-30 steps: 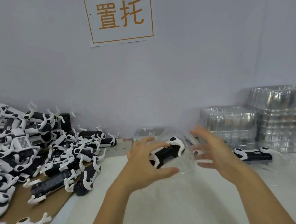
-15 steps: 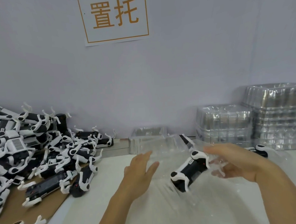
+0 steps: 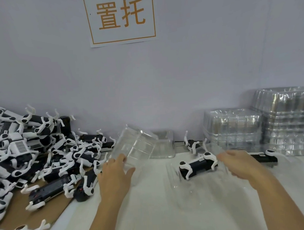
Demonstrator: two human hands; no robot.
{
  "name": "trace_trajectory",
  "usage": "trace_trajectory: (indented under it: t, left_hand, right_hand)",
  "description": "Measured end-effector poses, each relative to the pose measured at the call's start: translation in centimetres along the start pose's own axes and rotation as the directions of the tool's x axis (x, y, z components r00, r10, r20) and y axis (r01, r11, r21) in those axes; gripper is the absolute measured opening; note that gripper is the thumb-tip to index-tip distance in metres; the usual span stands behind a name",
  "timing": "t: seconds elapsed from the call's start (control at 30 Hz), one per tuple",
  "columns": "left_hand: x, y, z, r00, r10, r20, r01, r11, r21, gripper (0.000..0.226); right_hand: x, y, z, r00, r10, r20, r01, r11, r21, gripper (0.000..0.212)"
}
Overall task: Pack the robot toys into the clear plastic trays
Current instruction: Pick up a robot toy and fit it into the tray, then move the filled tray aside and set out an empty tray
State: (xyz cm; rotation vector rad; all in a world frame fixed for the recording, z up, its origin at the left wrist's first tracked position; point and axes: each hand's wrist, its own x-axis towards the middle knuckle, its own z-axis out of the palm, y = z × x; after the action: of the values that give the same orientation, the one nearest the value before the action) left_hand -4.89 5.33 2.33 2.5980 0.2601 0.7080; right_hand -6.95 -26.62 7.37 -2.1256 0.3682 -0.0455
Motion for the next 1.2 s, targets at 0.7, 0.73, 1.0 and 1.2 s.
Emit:
trace_trajectory:
  t: [0.7, 0.73, 1.0, 1.2]
  left_hand:
    - [-0.1, 0.2, 0.0, 0.999, -0.04, -0.006, 0.039, 0.998, -0.055, 0.035]
    - [-0.1, 0.2, 0.0, 0.999, -0.038, -0.002, 0.038, 0.998, -0.051, 0.036]
    - [-0.1, 0.2, 0.0, 0.999, -0.044, 0.005, 0.044, 0.997, -0.071, 0.036]
    - [0.1, 0.3, 0.1, 0.999, -0.039, 0.014, 0.04, 0.995, -0.089, 0.036]
  right_hand:
    - [-0.7, -1.5, 11.5, 0.874, -0.482, 0.064, 0.453, 0.757, -0.472, 0.043]
    - [-0.4, -1.2, 10.9, 0.889, -0.457, 0.028, 0.412, 0.772, -0.484, 0.043]
    - [2.4, 1.7, 4.5, 0.884, -0.136, -0.448, -0.102, 0.877, -0.469, 0.031]
    - [3.7, 2.8, 2.4, 0.804, -0.052, -0.593, -0.01, 0.995, -0.101, 0.039]
